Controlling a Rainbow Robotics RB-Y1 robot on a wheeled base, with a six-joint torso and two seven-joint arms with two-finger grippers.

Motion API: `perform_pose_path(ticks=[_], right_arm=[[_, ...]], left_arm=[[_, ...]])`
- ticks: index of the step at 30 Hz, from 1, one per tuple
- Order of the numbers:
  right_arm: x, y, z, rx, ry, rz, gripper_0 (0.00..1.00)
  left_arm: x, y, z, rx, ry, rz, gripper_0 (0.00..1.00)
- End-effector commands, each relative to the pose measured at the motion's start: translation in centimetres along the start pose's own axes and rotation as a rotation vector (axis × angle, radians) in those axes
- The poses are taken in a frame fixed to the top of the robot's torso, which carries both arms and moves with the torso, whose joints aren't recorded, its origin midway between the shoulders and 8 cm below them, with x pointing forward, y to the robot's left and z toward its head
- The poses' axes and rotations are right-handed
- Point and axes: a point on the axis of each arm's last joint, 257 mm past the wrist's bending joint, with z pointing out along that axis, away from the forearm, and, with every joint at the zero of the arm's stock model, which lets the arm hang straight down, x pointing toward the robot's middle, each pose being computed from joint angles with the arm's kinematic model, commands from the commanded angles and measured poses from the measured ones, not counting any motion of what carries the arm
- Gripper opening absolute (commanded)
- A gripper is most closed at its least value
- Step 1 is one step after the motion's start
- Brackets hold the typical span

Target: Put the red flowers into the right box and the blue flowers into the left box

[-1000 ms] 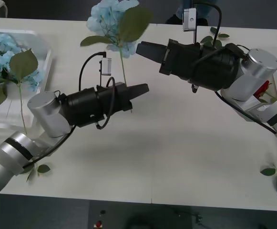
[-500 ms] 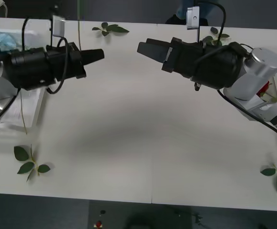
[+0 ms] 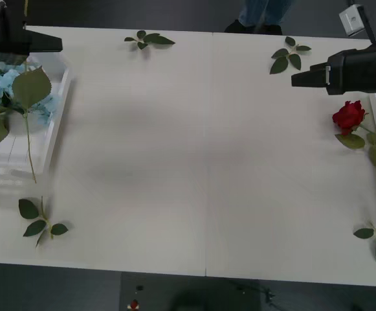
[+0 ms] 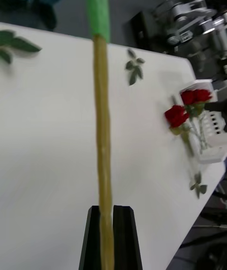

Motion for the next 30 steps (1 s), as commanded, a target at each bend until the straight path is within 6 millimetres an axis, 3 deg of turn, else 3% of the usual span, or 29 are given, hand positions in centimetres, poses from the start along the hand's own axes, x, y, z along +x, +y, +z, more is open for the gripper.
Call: perform_pose_path(ticks=[1,7,13,17,21,22,23,24,27,30], right_arm=[[-2.6,3.7,-2.6,-0.086,0.004,-0.188,1.0],[-2.9,7.0,-6.8,-0.217,-0.041,-0.262,1.0],[-1.7,9.2,-8.8,-0.312,-0.074,-0.215,1.0],[-0.7,10.0,-9.4,-0.338,-0.074,-0.162,1.0],[-0.3,10.3,-9.7,-0.34,-0.067,-0.165,1.0],[-0.2,10.4,-9.7,-0.343,-0.065,-0.165,1.0],[-0.2,10.6,-9.6,-0.347,-0.064,-0.167,1.0],[-0.3,10.8,-9.6,-0.353,-0.068,-0.169,1.0],[-0.9,11.2,-9.4,-0.364,-0.088,-0.177,1.0],[-1.7,11.6,-9.5,-0.375,-0.113,-0.186,1.0]], left_arm=[[0.0,3.7,-6.4,-0.232,0.108,0.055,0.0],[0.4,8.1,-15.1,-0.481,0.172,0.065,0.0],[1.6,11.8,-21.1,-0.667,0.144,0.077,0.0],[2.4,13.4,-22.8,-0.754,0.111,0.11,0.0],[3.4,14.3,-22.6,-0.778,0.101,0.121,0.01],[3.7,14.5,-22.5,-0.777,0.104,0.123,0.05],[3.8,14.6,-22.3,-0.776,0.106,0.124,0.2],[3.8,14.6,-22.0,-0.775,0.105,0.128,0.47],[3.7,14.7,-21.6,-0.77,0.104,0.139,0.89],[3.9,14.5,-20.9,-0.751,0.113,0.149,0.98]])
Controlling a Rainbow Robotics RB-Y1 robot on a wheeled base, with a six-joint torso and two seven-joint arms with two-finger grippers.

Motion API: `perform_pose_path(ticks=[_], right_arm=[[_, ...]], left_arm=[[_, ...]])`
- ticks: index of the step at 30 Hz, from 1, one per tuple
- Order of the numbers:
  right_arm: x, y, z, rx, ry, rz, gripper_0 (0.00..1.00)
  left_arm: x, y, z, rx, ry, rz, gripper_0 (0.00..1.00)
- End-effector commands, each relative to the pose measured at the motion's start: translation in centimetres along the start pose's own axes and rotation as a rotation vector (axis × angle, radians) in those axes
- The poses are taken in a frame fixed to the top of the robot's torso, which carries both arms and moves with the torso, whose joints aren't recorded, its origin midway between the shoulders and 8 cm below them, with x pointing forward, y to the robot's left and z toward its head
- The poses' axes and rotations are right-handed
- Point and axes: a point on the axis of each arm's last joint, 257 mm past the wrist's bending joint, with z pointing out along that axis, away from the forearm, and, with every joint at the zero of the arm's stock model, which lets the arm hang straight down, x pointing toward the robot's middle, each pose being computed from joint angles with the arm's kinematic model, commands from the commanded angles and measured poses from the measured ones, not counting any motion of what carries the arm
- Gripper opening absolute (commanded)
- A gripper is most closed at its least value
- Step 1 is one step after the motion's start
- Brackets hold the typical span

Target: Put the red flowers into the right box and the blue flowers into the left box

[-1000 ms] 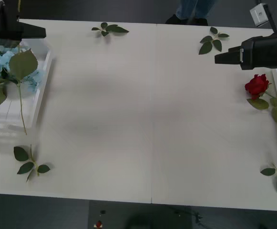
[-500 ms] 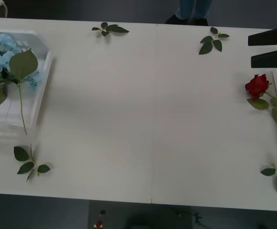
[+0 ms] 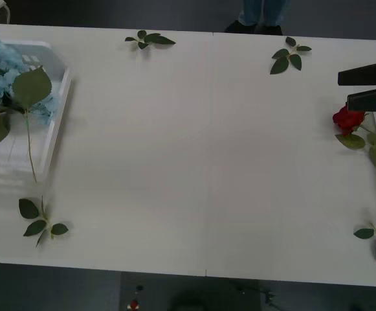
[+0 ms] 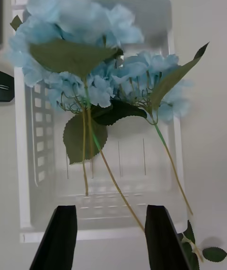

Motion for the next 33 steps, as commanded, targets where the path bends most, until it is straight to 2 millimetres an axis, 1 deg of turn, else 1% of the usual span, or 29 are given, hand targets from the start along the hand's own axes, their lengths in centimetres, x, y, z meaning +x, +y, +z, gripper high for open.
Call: perform_pose_path(ticks=[1,3,6,7,9,10,11,12,15,16,20,22,24,25,26,29,33], right_arm=[[-3.1,0.8,-0.1,-0.021,-0.05,-0.05,1.0],[-3.6,0.9,-0.1,-0.026,-0.073,-0.055,1.0],[-4.3,1.1,-0.2,-0.032,-0.107,-0.062,1.0],[-4.4,1.1,-0.2,-0.034,-0.112,-0.062,1.0],[-4.4,1.1,-0.2,-0.037,-0.114,-0.061,1.0],[-4.4,1.1,-0.3,-0.038,-0.114,-0.062,1.0],[-4.4,1.2,-0.3,-0.039,-0.113,-0.062,1.0],[-4.4,1.2,-0.3,-0.039,-0.113,-0.062,1.0],[-4.4,1.2,-0.3,-0.039,-0.113,-0.062,1.0],[-4.4,1.2,-0.3,-0.039,-0.113,-0.062,1.0],[-4.4,1.2,-0.3,-0.039,-0.113,-0.062,1.0],[-4.4,1.2,-0.3,-0.039,-0.113,-0.062,1.0],[-4.4,1.2,-0.3,-0.039,-0.113,-0.062,1.0],[-4.4,1.2,-0.3,-0.039,-0.113,-0.062,1.0],[-4.4,1.2,-0.3,-0.039,-0.113,-0.062,1.0],[-4.4,1.2,-0.3,-0.039,-0.113,-0.062,1.0],[-4.4,1.2,-0.3,-0.039,-0.113,-0.062,1.0]], left_arm=[[-2.0,-1.1,-0.7,0.014,-0.041,0.051,0.98],[-1.9,-2.4,-0.3,0.044,-0.038,0.074,0.99],[-1.7,-6.8,0.9,0.146,-0.037,0.127,0.98],[-1.6,-9.0,1.3,0.195,-0.04,0.149,0.99],[-1.2,-12.6,1.9,0.284,-0.046,0.17,0.99],[-0.9,-15.1,2.3,0.346,-0.054,0.177,0.98],[-0.8,-16.3,2.4,0.379,-0.061,0.177,0.98],[-0.7,-18.7,2.6,0.445,-0.075,0.172,0.98],[-0.3,-24.1,2.6,0.61,-0.104,0.162,0.99],[-0.2,-26.4,2.7,0.672,-0.127,0.182,1.0],[-0.5,-31.9,3.1,0.803,-0.258,0.302,1.0],[-0.3,-33.7,2.9,0.854,-0.288,0.326,1.0],[0.0,-35.0,2.2,0.904,-0.307,0.342,1.0],[0.3,-35.3,1.9,0.922,-0.308,0.363,1.0],[0.3,-35.5,1.7,0.929,-0.309,0.375,1.0],[0.5,-35.6,0.1,0.971,-0.313,0.427,1.0],[-0.2,-35.1,-2.5,1.011,-0.348,0.476,1.0]])
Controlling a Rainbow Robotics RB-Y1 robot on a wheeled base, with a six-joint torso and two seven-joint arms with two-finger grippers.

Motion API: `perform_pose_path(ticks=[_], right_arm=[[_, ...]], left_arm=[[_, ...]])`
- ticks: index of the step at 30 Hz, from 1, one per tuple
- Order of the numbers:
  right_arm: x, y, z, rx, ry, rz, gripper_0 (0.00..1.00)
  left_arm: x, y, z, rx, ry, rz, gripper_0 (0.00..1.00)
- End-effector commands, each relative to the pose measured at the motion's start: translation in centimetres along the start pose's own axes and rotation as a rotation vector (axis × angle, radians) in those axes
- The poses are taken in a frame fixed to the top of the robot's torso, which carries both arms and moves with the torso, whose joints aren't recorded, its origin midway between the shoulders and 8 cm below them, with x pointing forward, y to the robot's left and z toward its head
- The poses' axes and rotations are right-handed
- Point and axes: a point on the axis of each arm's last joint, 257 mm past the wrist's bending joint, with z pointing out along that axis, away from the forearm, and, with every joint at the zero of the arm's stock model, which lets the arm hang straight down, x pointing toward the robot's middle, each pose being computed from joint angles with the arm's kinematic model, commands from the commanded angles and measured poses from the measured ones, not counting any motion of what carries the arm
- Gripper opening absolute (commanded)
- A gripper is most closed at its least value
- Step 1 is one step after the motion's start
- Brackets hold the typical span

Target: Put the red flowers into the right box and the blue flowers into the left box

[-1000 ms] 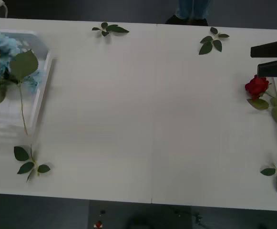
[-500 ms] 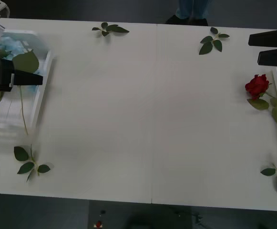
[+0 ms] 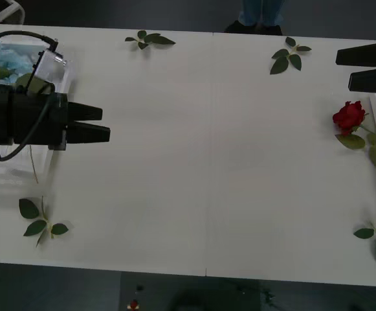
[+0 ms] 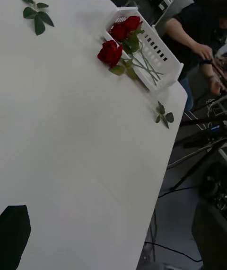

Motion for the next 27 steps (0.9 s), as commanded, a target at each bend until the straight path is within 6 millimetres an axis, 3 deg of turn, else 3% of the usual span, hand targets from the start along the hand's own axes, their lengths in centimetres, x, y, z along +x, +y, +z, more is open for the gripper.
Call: perform_pose_path(ticks=[1,5,10,27], right_arm=[[-1.1,0.2,-0.4,0.002,0.0,-0.015,1.0],[-1.1,0.2,-0.4,0.002,0.0,-0.015,1.0],[-1.1,0.2,-0.4,0.002,0.0,-0.015,1.0],[-1.1,0.2,-0.4,0.002,0.0,-0.015,1.0]], left_arm=[[-4.6,-1.7,-3.0,0.008,-0.037,0.208,1.0],[-6.6,-2.6,-4.5,0.041,-0.104,0.222,1.0],[-8.6,-1.2,-6.6,0.004,-0.158,0.264,1.0],[-8.0,-0.3,-5.9,-0.012,-0.148,0.284,1.0]])
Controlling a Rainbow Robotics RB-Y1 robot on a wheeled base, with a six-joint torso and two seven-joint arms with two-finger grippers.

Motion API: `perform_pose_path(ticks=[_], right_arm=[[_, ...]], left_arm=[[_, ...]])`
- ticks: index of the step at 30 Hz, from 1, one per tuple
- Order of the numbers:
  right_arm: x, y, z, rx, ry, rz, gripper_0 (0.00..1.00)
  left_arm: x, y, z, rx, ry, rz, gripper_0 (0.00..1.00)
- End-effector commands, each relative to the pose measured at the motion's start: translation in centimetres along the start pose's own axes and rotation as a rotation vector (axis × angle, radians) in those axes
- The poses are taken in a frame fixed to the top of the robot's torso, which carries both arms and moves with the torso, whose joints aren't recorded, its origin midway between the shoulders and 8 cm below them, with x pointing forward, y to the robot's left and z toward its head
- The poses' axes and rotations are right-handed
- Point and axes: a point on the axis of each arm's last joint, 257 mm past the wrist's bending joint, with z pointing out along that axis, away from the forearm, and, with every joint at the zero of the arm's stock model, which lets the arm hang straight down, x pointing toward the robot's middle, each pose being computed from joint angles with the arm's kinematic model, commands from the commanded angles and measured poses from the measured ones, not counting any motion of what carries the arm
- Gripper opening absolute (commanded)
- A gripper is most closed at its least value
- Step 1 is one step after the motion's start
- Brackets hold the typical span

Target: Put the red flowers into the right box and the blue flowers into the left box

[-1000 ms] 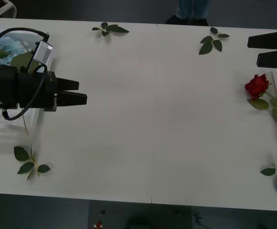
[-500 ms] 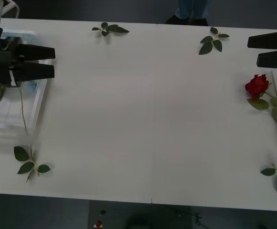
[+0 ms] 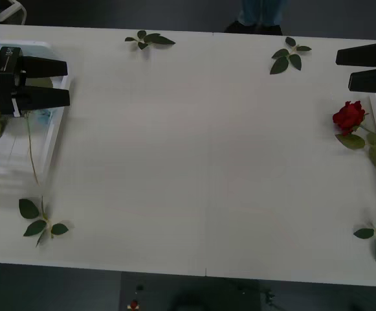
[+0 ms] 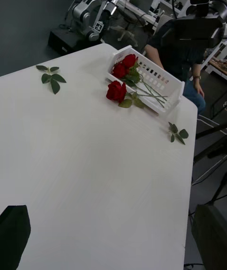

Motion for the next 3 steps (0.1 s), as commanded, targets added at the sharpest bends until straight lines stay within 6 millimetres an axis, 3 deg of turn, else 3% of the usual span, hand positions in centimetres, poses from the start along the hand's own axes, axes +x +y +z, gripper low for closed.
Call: perform_pose_path(ticks=[1,3], right_arm=[[-1.14,0.2,-0.43,0.002,0.0,-0.015,1.0],[-1.14,0.2,-0.43,0.002,0.0,-0.015,1.0]], left_arm=[[-2.04,-0.41,0.35,0.012,-0.014,0.05,1.0],[-2.04,-0.41,0.35,0.012,-0.014,0.05,1.0]])
